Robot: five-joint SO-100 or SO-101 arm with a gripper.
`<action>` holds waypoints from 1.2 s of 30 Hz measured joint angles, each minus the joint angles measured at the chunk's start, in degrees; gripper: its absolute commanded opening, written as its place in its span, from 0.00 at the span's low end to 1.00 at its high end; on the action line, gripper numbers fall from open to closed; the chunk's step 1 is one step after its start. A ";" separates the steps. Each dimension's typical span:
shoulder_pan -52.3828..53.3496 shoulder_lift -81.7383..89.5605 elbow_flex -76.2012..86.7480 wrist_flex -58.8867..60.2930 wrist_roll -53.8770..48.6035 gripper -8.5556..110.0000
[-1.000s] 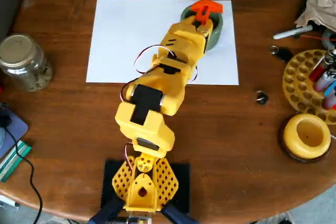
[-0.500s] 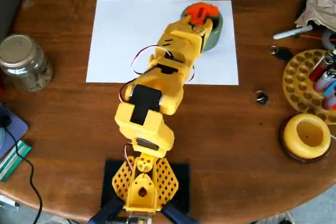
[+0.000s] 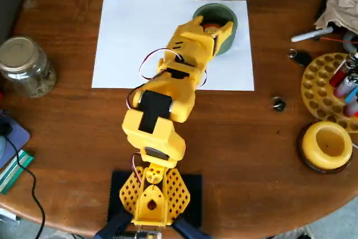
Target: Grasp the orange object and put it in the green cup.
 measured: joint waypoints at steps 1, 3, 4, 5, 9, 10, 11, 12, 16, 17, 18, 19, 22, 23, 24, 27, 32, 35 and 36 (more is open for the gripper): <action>0.00 0.00 0.00 0.00 0.00 0.20; 0.00 0.00 0.00 0.00 0.00 0.12; 0.00 0.00 0.00 0.00 0.00 0.07; 0.00 0.00 0.00 0.00 0.00 0.07; -1.05 2.20 1.32 0.44 -1.49 0.07; -1.23 3.60 1.85 1.14 -3.43 0.07; -1.58 5.27 1.93 2.46 -5.71 0.07; -2.02 7.56 1.93 5.01 -8.53 0.07; -4.57 19.78 2.29 18.90 -24.26 0.07; -5.36 22.76 2.55 22.50 -29.18 0.07; -6.15 25.75 3.25 25.49 -34.10 0.07; -6.86 28.83 4.31 28.04 -39.29 0.07; -8.53 36.39 7.82 33.84 -55.90 0.07; -8.53 37.62 8.26 36.21 -61.00 0.07; -8.17 38.23 8.26 38.76 -66.27 0.07; -8.70 39.29 8.26 46.76 -77.70 0.07; -8.88 40.61 11.95 56.43 -88.07 0.07; -9.58 43.07 15.82 58.97 -89.30 0.07; -9.67 44.30 17.23 59.41 -89.47 0.07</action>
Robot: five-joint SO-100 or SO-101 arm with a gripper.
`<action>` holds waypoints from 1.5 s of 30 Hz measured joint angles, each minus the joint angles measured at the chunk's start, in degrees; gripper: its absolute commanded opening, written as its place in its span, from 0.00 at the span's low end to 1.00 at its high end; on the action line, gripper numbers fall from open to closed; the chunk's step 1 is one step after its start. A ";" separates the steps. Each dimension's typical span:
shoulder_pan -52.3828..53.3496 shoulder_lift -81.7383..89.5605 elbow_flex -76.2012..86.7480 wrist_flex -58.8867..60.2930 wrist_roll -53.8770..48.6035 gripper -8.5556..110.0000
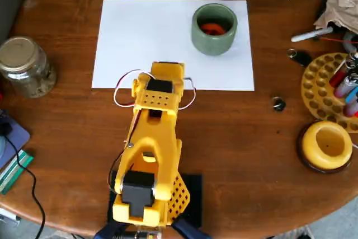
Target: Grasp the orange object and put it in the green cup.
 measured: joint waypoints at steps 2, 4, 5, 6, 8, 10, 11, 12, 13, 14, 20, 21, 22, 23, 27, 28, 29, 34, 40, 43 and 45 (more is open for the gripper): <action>-1.58 3.25 3.08 1.14 -0.09 0.07; -1.76 7.91 6.15 3.43 -0.18 0.07; -2.11 11.07 7.73 5.19 -0.18 0.07; -3.08 15.03 9.32 7.47 -0.18 0.07; -2.72 24.70 12.74 13.45 -0.26 0.07; -3.69 34.80 13.80 20.83 -0.18 0.07; -3.78 38.06 14.15 23.47 -0.26 0.07; -3.34 39.20 14.50 25.58 -0.18 0.07; -3.52 39.46 14.50 26.89 -0.09 0.07; -4.48 41.04 14.50 28.04 -0.35 0.07; -4.57 42.10 14.59 32.26 -0.44 0.07; -4.57 42.01 14.59 32.34 -0.35 0.07; -5.01 42.10 14.59 32.34 -0.35 0.07; -5.19 42.10 14.59 32.34 -0.35 0.07; -5.19 42.10 14.59 32.34 -0.35 0.07; -5.19 42.10 14.59 32.34 -0.44 0.07; -5.01 42.10 14.59 32.34 -0.44 0.07; -4.75 42.10 14.59 32.34 -0.44 0.07; -4.75 42.10 14.59 32.34 -0.44 0.07; -4.75 42.10 14.59 32.34 -0.44 0.07; -4.75 42.10 14.59 32.34 -0.44 0.07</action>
